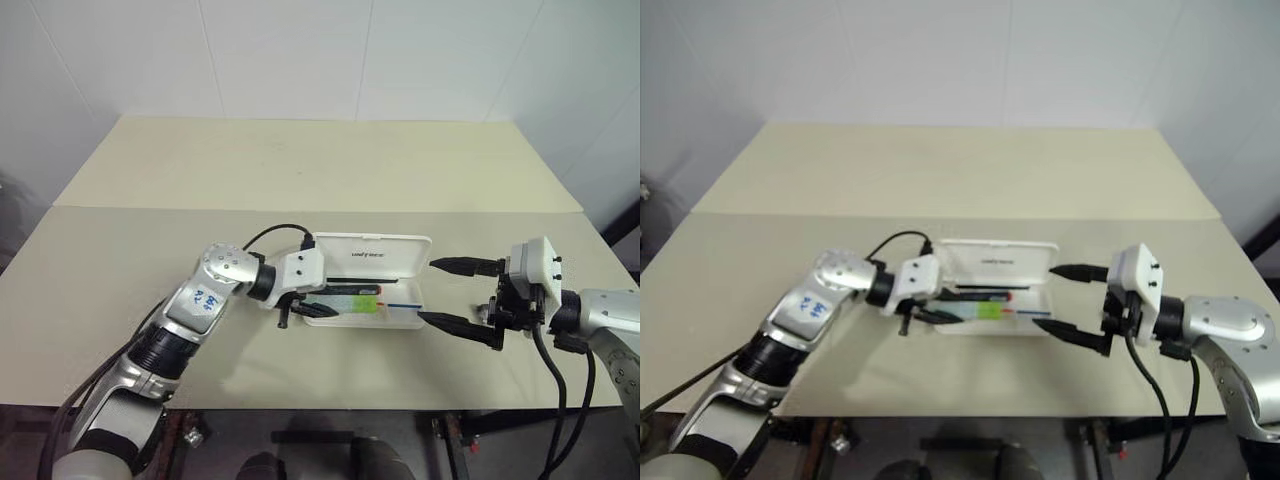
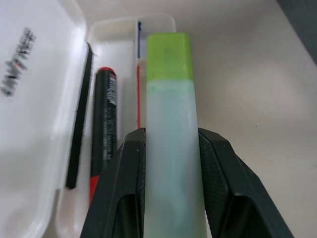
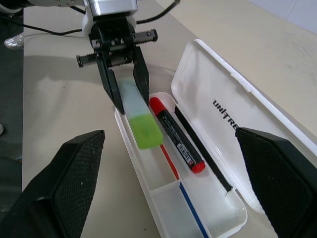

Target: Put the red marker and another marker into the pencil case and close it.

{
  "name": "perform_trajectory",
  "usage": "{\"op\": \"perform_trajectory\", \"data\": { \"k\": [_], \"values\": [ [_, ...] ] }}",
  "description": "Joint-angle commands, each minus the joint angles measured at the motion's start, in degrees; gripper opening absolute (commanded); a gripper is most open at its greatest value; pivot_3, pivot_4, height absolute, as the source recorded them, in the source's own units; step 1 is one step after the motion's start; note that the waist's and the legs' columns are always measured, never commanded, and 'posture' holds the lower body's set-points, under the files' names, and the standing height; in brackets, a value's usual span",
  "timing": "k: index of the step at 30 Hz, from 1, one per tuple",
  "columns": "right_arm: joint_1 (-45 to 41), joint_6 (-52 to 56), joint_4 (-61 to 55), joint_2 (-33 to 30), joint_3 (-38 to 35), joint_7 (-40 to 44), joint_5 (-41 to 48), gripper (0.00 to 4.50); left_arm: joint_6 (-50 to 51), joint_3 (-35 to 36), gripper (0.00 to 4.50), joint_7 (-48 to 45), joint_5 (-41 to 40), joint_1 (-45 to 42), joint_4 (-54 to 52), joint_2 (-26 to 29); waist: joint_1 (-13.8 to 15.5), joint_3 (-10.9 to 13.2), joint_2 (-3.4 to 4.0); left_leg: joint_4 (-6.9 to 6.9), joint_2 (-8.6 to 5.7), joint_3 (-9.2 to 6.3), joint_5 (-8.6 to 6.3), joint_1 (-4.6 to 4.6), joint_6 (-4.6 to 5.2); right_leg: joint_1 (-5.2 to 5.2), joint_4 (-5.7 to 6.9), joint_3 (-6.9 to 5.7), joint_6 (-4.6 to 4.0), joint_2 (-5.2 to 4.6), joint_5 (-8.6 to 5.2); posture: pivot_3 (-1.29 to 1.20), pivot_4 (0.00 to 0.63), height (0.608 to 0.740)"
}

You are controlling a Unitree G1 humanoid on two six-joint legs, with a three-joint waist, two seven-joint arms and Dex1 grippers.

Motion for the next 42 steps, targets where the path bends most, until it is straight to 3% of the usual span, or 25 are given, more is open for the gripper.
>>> {"op": "perform_trajectory", "data": {
  "k": [1, 16, 26, 35, 42],
  "values": [
    [0.3, 0.02, -2.72, -0.43, -2.63, -1.14, 1.46, 4.5, -0.66, -0.97, 1.08, 0.65, 1.32, -1.69, 0.95, -1.11, 0.01, 0.0, 0.0, 0.0, 0.0, 0.0, 0.0, 0.0, 0.0, 0.0, 0.0, 0.0, 0.0, 0.01, 0.0, 0.0, 0.15, 0.74],
    [0.9, 0.6, -4.92, -0.26, -2.44, -4.43, 2.72, 4.5, 0.76, -2.45, 1.08, 1.29, 3.18, -2.94, 2.97, -4.21, 0.08, 0.0, -0.01, 0.0, 0.01, -0.02, 0.0, -0.02, 0.0, 0.0, -0.03, 0.01, 0.01, 0.01, 0.0, 0.0, 0.15, 0.74],
    [0.55, 0.27, -4.88, 0.41, -1.57, -5.09, 2.61, 4.5, 3.25, -2.71, 4.39, 0.68, 3.08, -2.58, 0.62, -3.65, 0.11, 0.0, -0.01, 0.0, 0.0, -0.02, 0.0, -0.02, 0.0, 0.0, -0.03, 0.01, 0.01, 0.01, 0.0, 0.0, 0.15, 0.74],
    [2.22, 3.52, -3.71, 2.27, -2.25, -11.29, 1.45, 4.5, 4.57, 4.04, 4.45, -0.28, -6.07, -1.1, -5.44, -4.71, 0.1, 0.0, -0.01, 0.0, 0.02, -0.04, 0.0, -0.02, 0.0, 0.0, -0.01, 0.02, 0.01, 0.0, 0.0, 0.0, 0.15, 0.74],
    [5.73, 13.99, -4.17, 4.12, -5.11, -26.88, -2.05, 4.5, -1.72, 13.69, 4.45, -5.7, -14.15, 4.81, -8.71, 2.25, 0.0, 0.0, -0.01, 0.0, 0.14, -0.01, 0.02, 0.04, -0.03, -0.02, 0.07, 0.04, -0.02, 0.0, -0.01, 0.0, 0.15, 0.74]
  ]
}}
